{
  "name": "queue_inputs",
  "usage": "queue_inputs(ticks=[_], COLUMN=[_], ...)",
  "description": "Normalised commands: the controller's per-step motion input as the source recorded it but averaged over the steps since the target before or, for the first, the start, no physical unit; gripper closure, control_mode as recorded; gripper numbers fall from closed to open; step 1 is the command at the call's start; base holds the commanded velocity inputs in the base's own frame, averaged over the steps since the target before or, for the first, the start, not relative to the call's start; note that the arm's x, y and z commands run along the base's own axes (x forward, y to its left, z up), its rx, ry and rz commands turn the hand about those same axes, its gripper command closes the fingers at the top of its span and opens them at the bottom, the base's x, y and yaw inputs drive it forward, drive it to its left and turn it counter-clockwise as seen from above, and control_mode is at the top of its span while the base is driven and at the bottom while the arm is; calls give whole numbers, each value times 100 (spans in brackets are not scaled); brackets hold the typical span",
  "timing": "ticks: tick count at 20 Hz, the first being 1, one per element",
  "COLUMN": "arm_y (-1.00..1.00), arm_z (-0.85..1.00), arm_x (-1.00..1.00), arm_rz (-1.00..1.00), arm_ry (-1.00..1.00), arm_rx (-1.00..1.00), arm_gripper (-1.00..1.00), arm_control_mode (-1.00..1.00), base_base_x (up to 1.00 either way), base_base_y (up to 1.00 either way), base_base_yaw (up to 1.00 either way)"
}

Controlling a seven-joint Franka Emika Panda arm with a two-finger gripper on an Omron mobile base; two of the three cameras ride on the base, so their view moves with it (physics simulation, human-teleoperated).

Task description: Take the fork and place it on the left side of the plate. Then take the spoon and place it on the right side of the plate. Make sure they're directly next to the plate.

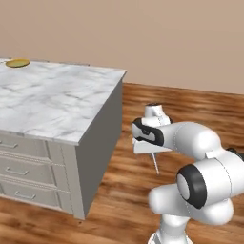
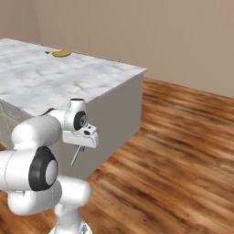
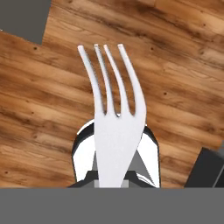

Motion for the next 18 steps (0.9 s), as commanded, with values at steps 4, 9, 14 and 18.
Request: queue_inputs(ticks=[4,9,14,18], arm_y=[0,0,0,0], arm_z=[0,0,0,0], arm_x=[0,0,0,0], arm_rz=[0,0,0,0], arm_ry=[0,0,0,0], arm_rx=[0,0,0,0], arm_gripper=[100,100,100,100], arm_control_mode=[100,100,100,100], base_base_x=[79,78,78,76], base_base_y=[-23,-26,-33,-34], base_base_yaw=[-3,-2,0,0])
